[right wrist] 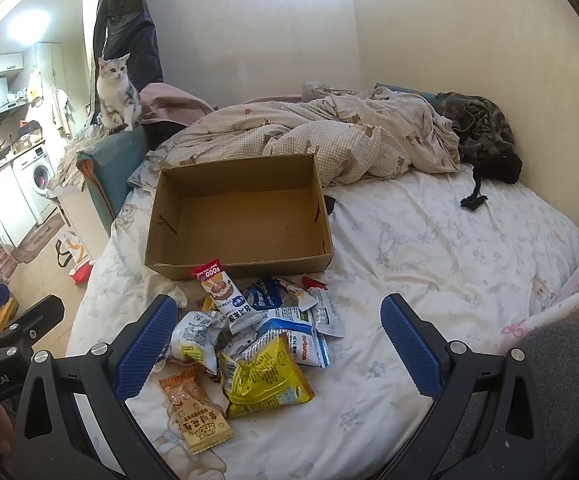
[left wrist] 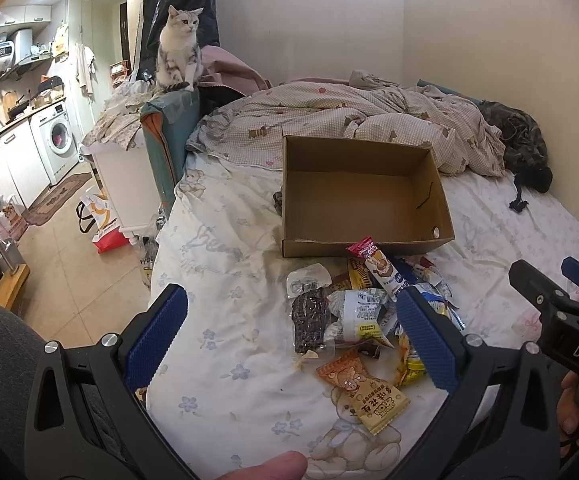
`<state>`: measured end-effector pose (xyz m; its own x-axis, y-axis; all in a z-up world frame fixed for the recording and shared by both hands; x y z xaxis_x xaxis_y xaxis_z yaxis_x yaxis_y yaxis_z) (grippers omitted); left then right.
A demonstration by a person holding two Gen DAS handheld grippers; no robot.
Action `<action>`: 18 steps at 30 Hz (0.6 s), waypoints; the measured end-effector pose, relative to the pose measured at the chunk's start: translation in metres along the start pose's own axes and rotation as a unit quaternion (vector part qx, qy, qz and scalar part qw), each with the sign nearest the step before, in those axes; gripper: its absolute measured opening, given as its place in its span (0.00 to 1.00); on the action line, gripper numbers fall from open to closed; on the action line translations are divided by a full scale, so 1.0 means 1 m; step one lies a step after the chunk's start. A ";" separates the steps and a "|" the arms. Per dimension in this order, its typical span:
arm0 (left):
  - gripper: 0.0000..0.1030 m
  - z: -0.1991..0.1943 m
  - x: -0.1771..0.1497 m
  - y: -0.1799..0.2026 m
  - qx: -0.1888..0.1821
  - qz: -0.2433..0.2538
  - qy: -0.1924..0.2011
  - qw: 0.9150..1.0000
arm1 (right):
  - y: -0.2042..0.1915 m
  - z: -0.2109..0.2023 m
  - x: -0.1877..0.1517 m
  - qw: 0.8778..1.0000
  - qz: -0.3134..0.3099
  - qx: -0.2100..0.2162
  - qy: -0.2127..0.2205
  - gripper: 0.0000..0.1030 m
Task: Organize snacks
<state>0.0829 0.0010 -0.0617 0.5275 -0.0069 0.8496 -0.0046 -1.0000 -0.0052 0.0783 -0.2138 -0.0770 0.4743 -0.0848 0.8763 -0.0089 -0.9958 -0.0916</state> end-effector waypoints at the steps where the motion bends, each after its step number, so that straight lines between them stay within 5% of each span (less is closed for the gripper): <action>1: 1.00 0.000 0.000 0.000 0.000 0.000 0.000 1.000 | 0.000 0.000 0.000 1.000 0.000 -0.001 0.000 1.00; 18: 1.00 0.001 0.000 0.000 0.000 0.000 0.001 1.000 | 0.000 -0.001 0.002 1.000 0.000 -0.004 0.002 1.00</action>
<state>0.0838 0.0007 -0.0621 0.5257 -0.0060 0.8506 -0.0042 -1.0000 -0.0045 0.0785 -0.2138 -0.0748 0.4701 -0.0855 0.8785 -0.0162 -0.9960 -0.0882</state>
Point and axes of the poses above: each gripper's, at about its wrist camera, not at the fingertips, and z roughly the way its jaws point, y to its right, x to its top, the point moved 10 cm from there along z, roughly the way its jaws point, and after that the axes turned 6 degrees about y, right-handed, at the moved point
